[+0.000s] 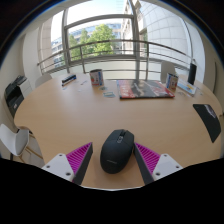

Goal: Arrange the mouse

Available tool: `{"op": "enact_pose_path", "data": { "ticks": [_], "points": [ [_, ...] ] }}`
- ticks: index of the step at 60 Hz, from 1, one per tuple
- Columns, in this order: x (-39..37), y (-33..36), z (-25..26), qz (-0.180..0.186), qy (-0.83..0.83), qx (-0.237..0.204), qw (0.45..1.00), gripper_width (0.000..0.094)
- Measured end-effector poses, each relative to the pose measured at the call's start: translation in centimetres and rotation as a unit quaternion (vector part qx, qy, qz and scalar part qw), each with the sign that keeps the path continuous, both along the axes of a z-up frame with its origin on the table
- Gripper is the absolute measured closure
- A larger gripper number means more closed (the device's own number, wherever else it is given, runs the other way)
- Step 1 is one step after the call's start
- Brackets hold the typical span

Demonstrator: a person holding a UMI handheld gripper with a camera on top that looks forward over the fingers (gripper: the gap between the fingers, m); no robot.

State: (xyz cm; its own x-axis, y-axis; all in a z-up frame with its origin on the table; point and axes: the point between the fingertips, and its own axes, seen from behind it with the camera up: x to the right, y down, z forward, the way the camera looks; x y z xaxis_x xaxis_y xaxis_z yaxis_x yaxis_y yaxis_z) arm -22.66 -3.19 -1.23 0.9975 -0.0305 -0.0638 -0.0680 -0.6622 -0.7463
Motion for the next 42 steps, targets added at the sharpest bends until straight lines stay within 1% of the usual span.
{"op": "enact_pose_path", "data": {
  "ticks": [3,5,9,11,17,23,26,29,31,37,42],
  "points": [
    [-0.1,0.7,0.0,-0.001,-0.006,0.0,1.0,0.0125],
    [-0.2,1.3,-0.1,0.001,-0.016,-0.001,1.0,0.0165],
    [0.1,2.2,-0.3,0.003,-0.041,0.001,0.999,0.0305],
    [-0.3,2.4,-0.4,0.008,-0.04,0.003,0.999,0.0405],
    [-0.6,2.6,-0.4,0.022,-0.048,0.002,0.999,0.0467],
    [-0.7,2.4,-0.1,0.038,-0.059,-0.008,0.998,0.0535],
    [-1.2,2.4,0.8,0.05,-0.051,-0.001,0.997,0.0548],
    [-1.5,2.5,3.1,0.064,-0.041,0.016,0.997,0.056],
    [-1.5,2.7,5.4,0.071,-0.031,0.036,0.996,0.0558],
    [-0.1,3.5,14.0,0.084,0.001,0.108,0.991,0.0561],
    [3.9,3.8,21.8,0.088,0.024,0.171,0.981,0.0561]
  ]
}}
